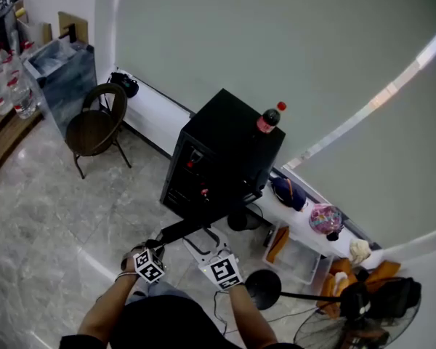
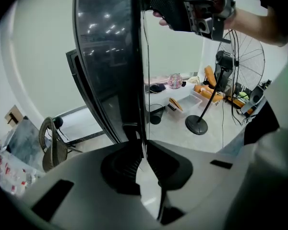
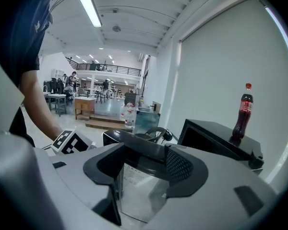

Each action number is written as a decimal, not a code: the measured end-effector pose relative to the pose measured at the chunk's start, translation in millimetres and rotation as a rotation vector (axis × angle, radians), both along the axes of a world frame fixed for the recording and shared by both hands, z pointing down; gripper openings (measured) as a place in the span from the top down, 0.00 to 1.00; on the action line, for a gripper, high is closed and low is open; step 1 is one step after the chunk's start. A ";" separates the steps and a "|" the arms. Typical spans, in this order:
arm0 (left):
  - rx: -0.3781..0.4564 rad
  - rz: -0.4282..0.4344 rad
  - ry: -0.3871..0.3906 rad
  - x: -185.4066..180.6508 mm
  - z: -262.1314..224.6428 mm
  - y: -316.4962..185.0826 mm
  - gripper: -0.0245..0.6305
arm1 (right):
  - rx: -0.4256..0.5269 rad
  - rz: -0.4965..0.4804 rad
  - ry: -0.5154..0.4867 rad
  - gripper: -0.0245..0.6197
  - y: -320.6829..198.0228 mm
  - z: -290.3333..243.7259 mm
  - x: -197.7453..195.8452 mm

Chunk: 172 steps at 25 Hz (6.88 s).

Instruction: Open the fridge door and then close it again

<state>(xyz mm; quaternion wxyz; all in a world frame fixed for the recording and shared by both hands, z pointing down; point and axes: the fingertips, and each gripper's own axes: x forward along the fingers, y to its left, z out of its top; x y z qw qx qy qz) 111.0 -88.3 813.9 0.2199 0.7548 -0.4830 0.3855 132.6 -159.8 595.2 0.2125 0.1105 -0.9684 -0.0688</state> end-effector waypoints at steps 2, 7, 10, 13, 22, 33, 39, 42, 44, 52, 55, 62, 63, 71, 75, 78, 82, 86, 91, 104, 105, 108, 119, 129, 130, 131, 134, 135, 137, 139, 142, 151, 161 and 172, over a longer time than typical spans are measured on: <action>0.010 -0.012 0.002 6.4 0.5 3.4 0.90 | 0.002 -0.010 -0.004 0.55 2.7 -0.5 5.2; 0.033 -0.061 -0.019 26.6 -1.5 10.4 0.90 | 0.000 -0.015 -0.013 0.55 8.6 -3.1 22.8; 0.045 -0.081 -0.025 34.3 -5.1 11.5 0.90 | -0.001 -0.012 -0.016 0.55 10.9 -4.6 30.4; 0.045 -0.107 -0.018 44.3 -3.4 16.4 0.90 | -0.012 -0.011 -0.027 0.56 15.5 -2.7 38.0; 0.009 -0.225 -0.012 80.5 2.8 30.1 0.91 | -0.060 -0.071 -0.033 0.56 25.8 0.1 66.7; 0.021 -0.351 -0.017 121.6 -0.2 40.0 0.91 | -0.081 -0.207 -0.057 0.56 35.0 1.4 99.6; 0.033 -0.398 -0.017 147.4 -2.7 44.6 0.91 | -0.103 -0.248 -0.073 0.56 38.3 5.2 124.0; 0.037 -0.411 -0.014 158.5 -3.9 45.7 0.91 | -0.111 -0.254 -0.078 0.56 39.6 3.6 133.5; 0.036 -0.416 -0.011 164.8 -3.4 45.9 0.91 | -0.128 -0.250 -0.079 0.56 40.0 0.2 137.8; 0.034 -0.458 0.003 174.1 -1.0 47.3 0.91 | -0.075 -0.301 -0.070 0.56 41.5 0.4 144.0; 0.031 -0.467 0.010 171.1 -0.6 47.5 0.91 | -0.030 -0.329 -0.051 0.56 42.7 1.1 141.4; 0.029 -0.448 0.024 153.4 -2.4 48.3 0.91 | -0.023 -0.342 -0.053 0.56 43.2 2.5 127.1; 0.028 -0.441 0.024 148.7 -3.0 48.1 0.91 | -0.025 -0.333 -0.054 0.56 43.2 1.8 123.5; 0.016 -0.355 0.038 101.7 -3.1 42.8 0.91 | -0.012 -0.223 -0.062 0.58 38.1 1.7 87.2; 0.020 -0.294 0.054 75.3 -2.6 36.9 0.91 | -0.013 -0.132 -0.060 0.58 34.3 0.4 66.2; 0.024 -0.238 0.055 53.9 -1.4 28.7 0.91 | -0.020 -0.054 -0.065 0.58 28.2 -1.2 48.7; 0.037 -0.185 0.062 20.6 -1.6 15.6 0.91 | -0.016 0.042 -0.062 0.58 17.9 1.4 23.9; 0.045 -0.156 0.070 -5.3 -0.3 1.7 0.90 | -0.020 0.122 -0.064 0.58 6.1 2.2 4.7; 0.042 -0.102 0.066 -38.9 2.0 -24.3 0.90 | -0.032 0.201 -0.081 0.64 -18.3 -0.9 -17.9; 0.028 -0.069 0.068 -110.7 8.8 -99.6 0.88 | 0.010 0.216 -0.035 0.64 -78.7 0.1 -86.4; 0.024 -0.066 0.064 -115.4 9.1 -104.8 0.88 | 0.005 0.219 -0.040 0.64 -82.6 -0.4 -90.3; 0.014 -0.058 0.052 -129.2 7.6 -120.9 0.88 | -0.001 0.235 -0.043 0.64 -94.2 -2.3 -101.8; -0.019 0.011 0.030 -164.8 8.7 -185.6 0.87 | 0.025 0.317 -0.099 0.72 -142.1 -3.9 -128.6; -0.032 0.156 0.036 -177.7 8.7 -237.9 0.87 | 0.097 0.457 -0.060 0.73 -184.5 -4.9 -142.7; -0.032 0.173 0.036 -178.3 8.4 -242.8 0.87 | 0.100 0.479 -0.067 0.73 -189.2 -5.5 -143.3; -0.031 0.189 0.036 -179.3 8.5 -247.7 0.87 | 0.104 0.502 -0.072 0.74 -193.9 -6.7 -143.9; -0.028 0.230 0.033 -182.8 9.5 -261.9 0.87 | 0.112 0.552 -0.051 0.75 -205.3 -6.1 -144.4; -0.028 0.240 0.035 -182.9 9.1 -266.4 0.87 | 0.109 0.563 -0.043 0.75 -208.3 -4.6 -143.9; -0.028 0.255 0.035 -183.2 8.7 -275.4 0.87 | 0.105 0.590 -0.051 0.75 -215.2 -3.0 -143.3; -0.033 0.268 0.036 -183.9 8.1 -282.0 0.87 | 0.107 0.610 -0.046 0.75 -220.4 -1.3 -143.1; -0.044 0.287 0.043 -183.6 8.3 -284.2 0.87 | 0.120 0.618 -0.031 0.75 -222.0 -3.2 -143.5; -0.001 0.334 0.013 -183.4 5.9 -282.7 0.86 | 0.104 0.683 -0.048 0.74 -221.4 -4.2 -140.5; 0.250 0.262 0.209 -199.5 -82.1 -239.3 0.95 | 0.113 0.849 -0.113 0.94 -169.5 -41.7 -98.4; 0.543 0.145 0.214 -167.1 -209.9 -111.8 0.95 | 0.044 0.897 -0.146 0.94 -26.1 -43.5 1.6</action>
